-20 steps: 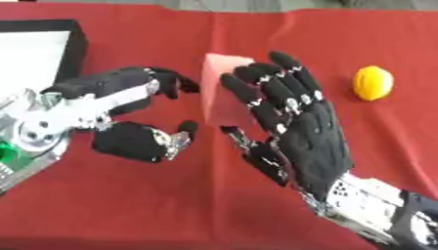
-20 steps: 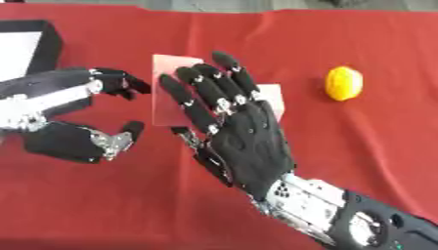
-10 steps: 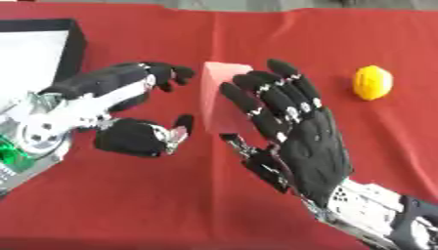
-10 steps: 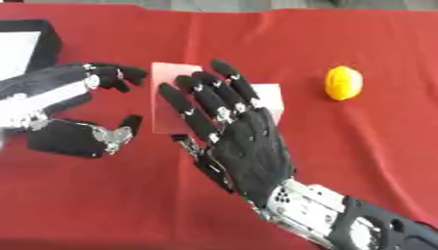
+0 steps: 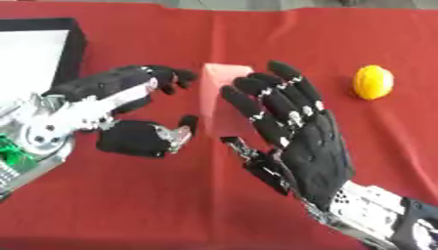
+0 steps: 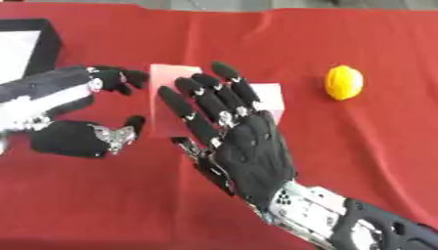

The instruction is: Pick up the objects with one hand, pass them to the other hand, and then place them into the box on the other side of the table.

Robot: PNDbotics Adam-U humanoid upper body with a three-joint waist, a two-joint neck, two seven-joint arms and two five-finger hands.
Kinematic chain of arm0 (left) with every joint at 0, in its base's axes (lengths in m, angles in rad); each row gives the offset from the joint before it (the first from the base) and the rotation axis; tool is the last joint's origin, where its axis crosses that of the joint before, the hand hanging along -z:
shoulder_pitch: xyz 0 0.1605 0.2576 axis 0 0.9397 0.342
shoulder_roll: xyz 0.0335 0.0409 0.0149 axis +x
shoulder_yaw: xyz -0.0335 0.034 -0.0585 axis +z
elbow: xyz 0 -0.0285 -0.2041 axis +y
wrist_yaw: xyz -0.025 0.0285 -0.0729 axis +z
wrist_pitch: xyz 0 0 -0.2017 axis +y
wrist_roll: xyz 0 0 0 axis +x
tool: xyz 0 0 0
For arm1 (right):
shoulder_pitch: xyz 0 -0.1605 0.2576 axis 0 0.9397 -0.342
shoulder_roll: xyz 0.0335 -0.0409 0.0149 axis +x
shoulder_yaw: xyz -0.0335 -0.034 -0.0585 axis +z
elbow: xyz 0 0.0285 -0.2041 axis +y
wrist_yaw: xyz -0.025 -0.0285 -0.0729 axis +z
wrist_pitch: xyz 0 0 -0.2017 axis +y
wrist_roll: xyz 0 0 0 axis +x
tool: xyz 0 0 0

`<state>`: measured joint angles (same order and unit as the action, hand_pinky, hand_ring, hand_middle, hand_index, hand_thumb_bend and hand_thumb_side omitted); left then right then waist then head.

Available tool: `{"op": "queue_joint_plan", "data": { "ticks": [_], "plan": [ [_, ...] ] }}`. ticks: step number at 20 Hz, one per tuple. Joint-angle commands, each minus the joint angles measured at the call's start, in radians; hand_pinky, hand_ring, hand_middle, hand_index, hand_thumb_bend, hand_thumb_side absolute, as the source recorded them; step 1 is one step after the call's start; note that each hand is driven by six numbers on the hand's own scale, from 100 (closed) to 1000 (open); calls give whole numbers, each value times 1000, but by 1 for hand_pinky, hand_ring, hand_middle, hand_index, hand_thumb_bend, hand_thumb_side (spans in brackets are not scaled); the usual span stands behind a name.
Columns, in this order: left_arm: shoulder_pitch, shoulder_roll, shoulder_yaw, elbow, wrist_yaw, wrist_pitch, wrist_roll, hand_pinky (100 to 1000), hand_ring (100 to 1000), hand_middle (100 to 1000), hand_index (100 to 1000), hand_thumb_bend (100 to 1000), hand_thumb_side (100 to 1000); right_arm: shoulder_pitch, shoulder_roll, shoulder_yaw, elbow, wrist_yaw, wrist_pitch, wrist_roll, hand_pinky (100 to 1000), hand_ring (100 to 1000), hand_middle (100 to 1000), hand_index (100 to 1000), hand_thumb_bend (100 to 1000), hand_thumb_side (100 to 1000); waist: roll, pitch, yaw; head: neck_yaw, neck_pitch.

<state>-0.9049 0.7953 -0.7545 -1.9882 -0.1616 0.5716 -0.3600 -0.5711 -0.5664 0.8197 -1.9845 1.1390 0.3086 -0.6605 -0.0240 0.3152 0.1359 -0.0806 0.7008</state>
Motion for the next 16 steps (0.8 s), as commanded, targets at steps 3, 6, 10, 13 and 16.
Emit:
{"op": "queue_joint_plan", "data": {
  "ticks": [3, 6, 10, 13, 16],
  "plan": [
    [-12, 22, 11, -12, 21, -32, -25, 935, 881, 879, 999, 100, 661, -11, -5, -6, -15, 3, -11, -14, 788, 604, 472, 642, 100, 100, 4, -13, -2, 4, -5],
    [-11, 21, 14, -12, 25, -33, -25, 935, 881, 879, 1000, 100, 673, -12, -4, -5, -15, 3, -21, -23, 785, 603, 473, 642, 100, 100, 4, -12, -2, 4, -6],
    [-12, 19, 12, -12, 35, -35, -26, 934, 881, 879, 999, 100, 690, -12, -4, -4, -15, -3, -25, -28, 781, 603, 473, 643, 100, 100, 3, -11, -2, 4, -6],
    [-15, 16, 11, -12, 41, -38, -26, 932, 880, 879, 999, 100, 717, -13, -3, -3, -15, -5, -29, -30, 781, 603, 474, 644, 100, 100, 3, -10, -2, 4, -4],
    [-21, 10, 8, -12, 48, -41, -30, 930, 879, 877, 994, 100, 790, -15, -3, -2, -15, -6, -32, -30, 784, 603, 475, 645, 100, 100, 3, -10, -1, 5, -2]
  ]
}}
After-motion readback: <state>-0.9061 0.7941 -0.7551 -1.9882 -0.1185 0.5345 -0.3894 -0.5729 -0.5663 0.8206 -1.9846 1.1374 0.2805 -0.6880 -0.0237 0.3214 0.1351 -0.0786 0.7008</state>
